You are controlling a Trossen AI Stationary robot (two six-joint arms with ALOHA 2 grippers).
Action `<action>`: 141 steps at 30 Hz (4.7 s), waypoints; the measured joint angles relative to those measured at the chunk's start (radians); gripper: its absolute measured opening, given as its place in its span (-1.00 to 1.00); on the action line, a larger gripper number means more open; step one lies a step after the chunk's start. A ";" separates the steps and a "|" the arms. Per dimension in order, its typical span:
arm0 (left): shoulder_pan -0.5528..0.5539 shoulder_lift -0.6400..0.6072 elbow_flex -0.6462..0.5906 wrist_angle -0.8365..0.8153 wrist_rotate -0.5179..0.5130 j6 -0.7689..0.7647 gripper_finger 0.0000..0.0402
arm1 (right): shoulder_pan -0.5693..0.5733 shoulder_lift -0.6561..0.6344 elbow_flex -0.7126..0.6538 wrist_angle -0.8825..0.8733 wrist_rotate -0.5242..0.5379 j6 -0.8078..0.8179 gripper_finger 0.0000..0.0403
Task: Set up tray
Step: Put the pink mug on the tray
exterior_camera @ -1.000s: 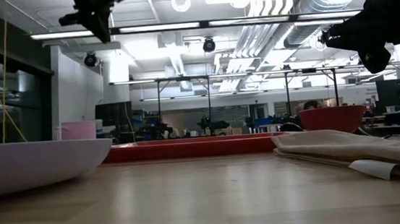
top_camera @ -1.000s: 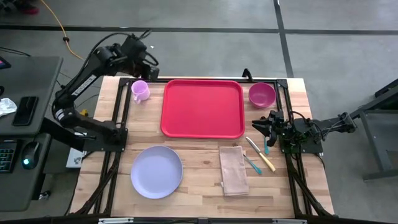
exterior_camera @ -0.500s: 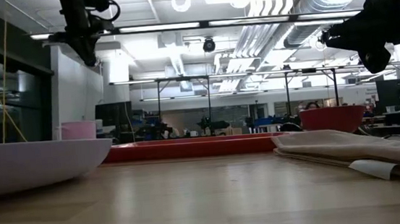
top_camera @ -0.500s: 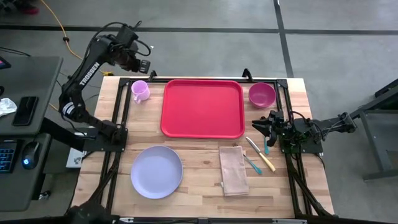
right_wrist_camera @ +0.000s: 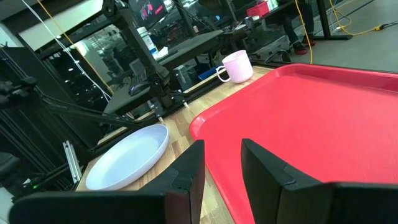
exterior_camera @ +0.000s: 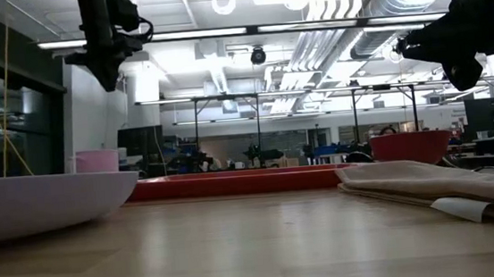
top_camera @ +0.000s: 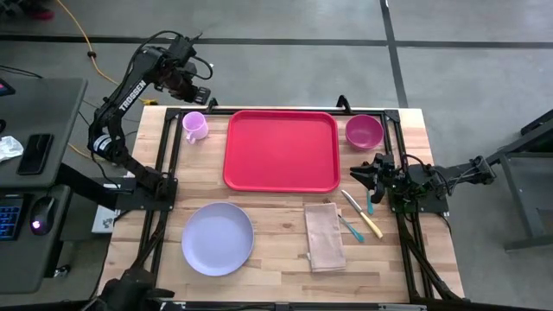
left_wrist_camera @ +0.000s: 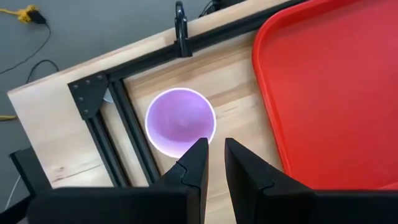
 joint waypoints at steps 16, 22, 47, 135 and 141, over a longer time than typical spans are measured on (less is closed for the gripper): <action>0.000 0.034 -0.069 0.026 -0.088 0.052 -0.57 | 0.000 0.000 0.000 0.000 0.008 0.000 -0.59; 0.001 0.033 -0.142 0.096 -0.066 0.086 -0.57 | 0.000 0.000 0.000 0.000 0.008 0.001 -0.59; 0.133 0.041 -0.211 0.216 0.073 0.169 -0.57 | 0.000 0.000 0.000 -0.002 0.007 0.035 -0.59; 0.143 0.047 -0.177 0.381 0.017 -0.303 -0.57 | 0.000 0.000 0.000 0.000 0.007 0.053 -0.59; 0.143 0.047 -0.153 0.414 0.154 -0.415 -0.57 | 0.000 0.000 0.000 -0.001 0.007 0.053 -0.59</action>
